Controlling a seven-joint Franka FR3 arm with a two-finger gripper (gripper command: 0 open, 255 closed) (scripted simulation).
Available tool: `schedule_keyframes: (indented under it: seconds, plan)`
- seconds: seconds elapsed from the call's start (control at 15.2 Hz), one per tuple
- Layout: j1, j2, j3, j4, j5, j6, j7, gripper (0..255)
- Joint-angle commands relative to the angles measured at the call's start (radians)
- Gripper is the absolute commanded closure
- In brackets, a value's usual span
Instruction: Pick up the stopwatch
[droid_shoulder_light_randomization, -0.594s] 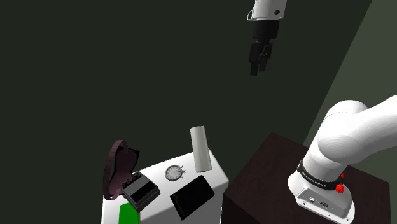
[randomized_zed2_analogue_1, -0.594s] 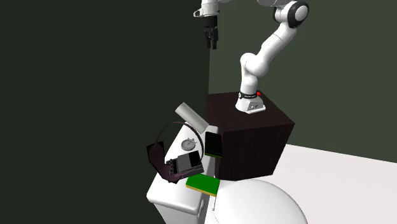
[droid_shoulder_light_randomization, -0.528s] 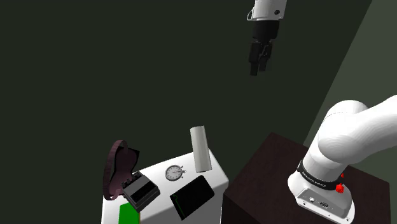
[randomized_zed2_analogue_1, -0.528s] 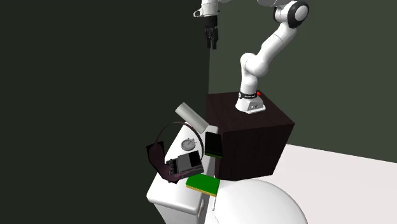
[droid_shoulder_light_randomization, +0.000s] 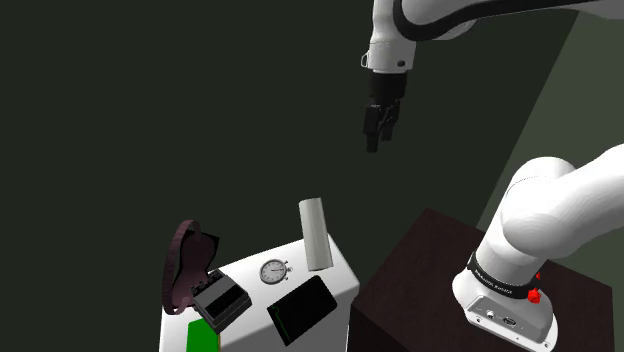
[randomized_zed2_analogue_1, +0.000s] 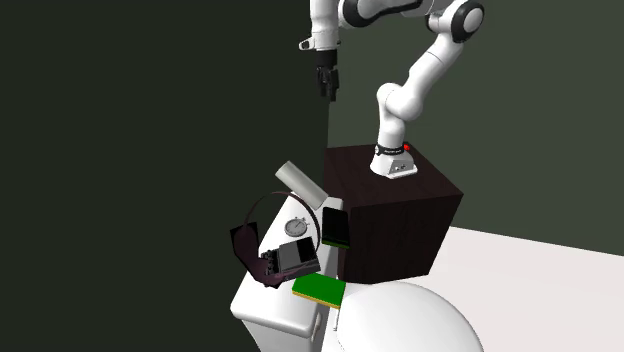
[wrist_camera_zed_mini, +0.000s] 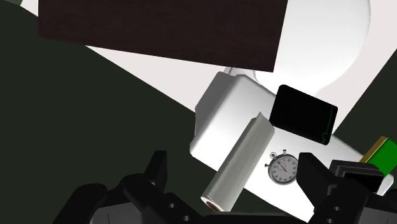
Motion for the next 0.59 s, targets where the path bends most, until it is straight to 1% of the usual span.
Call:
schedule_keyframes:
  seconds: [0.0, 0.26, 0.53]
  plan:
    - [0.014, 0.032, 0.032, -0.038, 0.015, 0.079, 0.014, 0]
    - [0.041, 0.111, 0.095, -0.084, 0.038, 0.217, 0.041, 0]
    - [0.064, 0.216, 0.157, -0.108, 0.052, 0.357, 0.072, 0]
